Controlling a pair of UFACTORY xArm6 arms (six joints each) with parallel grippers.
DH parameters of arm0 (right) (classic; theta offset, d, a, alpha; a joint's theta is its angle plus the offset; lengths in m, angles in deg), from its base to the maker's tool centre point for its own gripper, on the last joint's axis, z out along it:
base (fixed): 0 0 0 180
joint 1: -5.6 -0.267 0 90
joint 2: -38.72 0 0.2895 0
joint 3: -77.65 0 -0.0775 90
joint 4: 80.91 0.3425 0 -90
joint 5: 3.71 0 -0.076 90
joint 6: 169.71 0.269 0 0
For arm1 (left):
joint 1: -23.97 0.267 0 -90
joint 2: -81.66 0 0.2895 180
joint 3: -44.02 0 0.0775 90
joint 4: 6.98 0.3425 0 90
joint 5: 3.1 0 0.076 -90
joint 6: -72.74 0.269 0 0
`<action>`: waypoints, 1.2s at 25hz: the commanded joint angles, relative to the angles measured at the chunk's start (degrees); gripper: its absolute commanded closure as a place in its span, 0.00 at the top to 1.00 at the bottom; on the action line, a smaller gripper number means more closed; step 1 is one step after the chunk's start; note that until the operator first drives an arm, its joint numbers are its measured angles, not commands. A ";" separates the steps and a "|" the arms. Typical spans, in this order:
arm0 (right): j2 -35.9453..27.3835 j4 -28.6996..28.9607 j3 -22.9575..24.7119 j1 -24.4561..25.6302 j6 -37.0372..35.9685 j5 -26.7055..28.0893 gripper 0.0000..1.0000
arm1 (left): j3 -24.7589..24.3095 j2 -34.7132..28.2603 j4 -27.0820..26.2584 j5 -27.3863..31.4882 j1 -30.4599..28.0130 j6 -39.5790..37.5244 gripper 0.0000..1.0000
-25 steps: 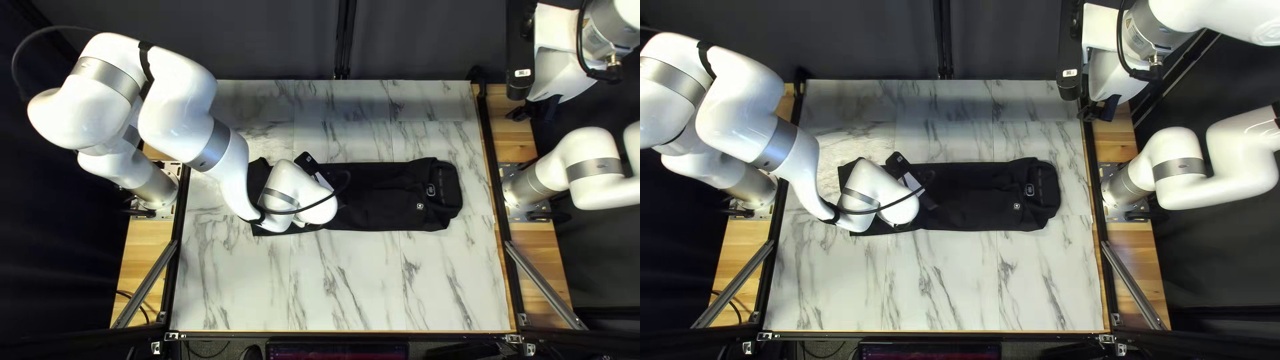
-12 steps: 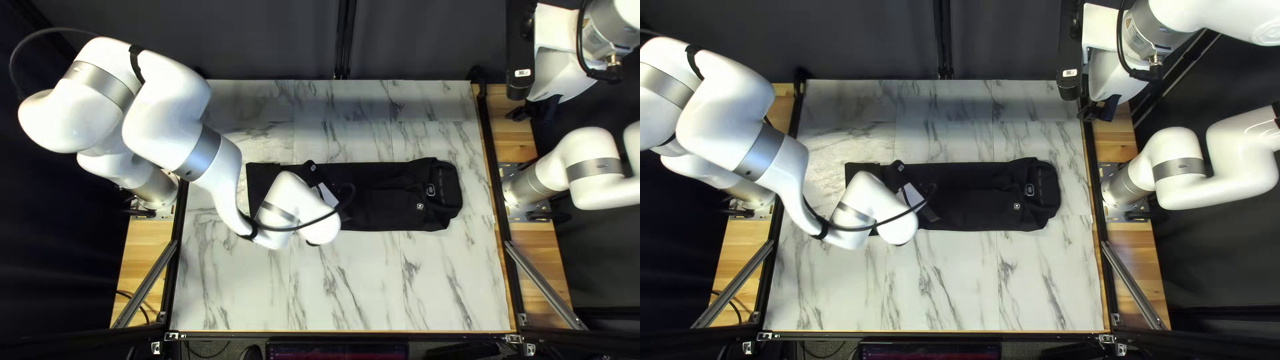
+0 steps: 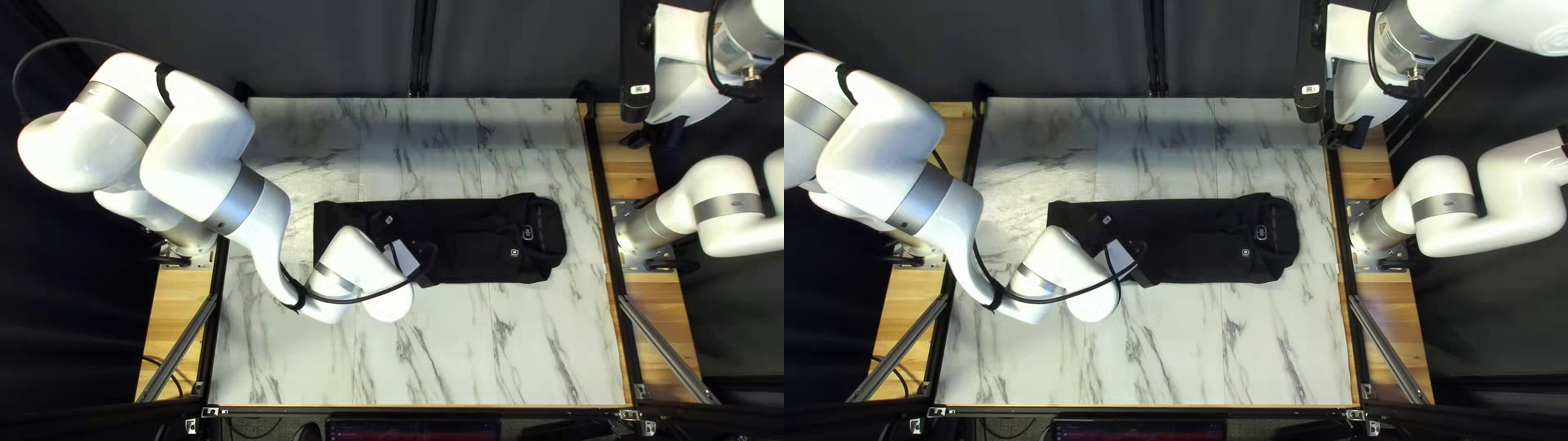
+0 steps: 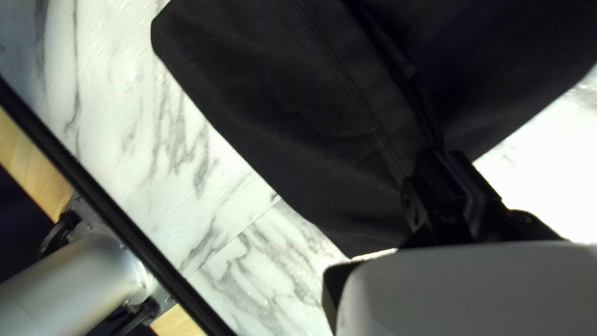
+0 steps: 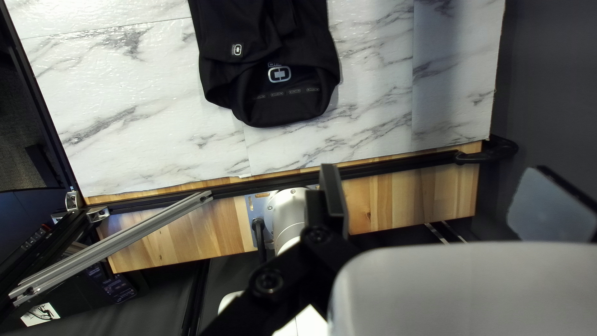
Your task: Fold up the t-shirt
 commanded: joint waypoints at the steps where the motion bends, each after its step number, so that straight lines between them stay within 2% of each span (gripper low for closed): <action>1: 0.00 0.00 0.00 0.00 0.00 0.00 1.00 | 1.92 0.39 0.53 1.65 0.60 -0.65 0.00; 7: 0.00 0.00 0.00 0.00 0.00 0.00 1.00 | 4.65 0.31 2.27 4.80 1.11 -0.96 0.00; 13: 0.00 0.00 0.00 0.00 0.00 0.00 1.00 | 11.12 3.67 4.10 6.89 1.86 1.01 0.00; 26: 0.00 0.00 0.00 0.00 0.00 0.00 1.00 | 22.06 13.62 5.30 6.06 3.73 6.32 0.00; 30: 0.00 0.00 0.00 0.00 0.00 0.00 1.00 | 22.81 15.14 5.00 4.85 3.76 7.06 0.00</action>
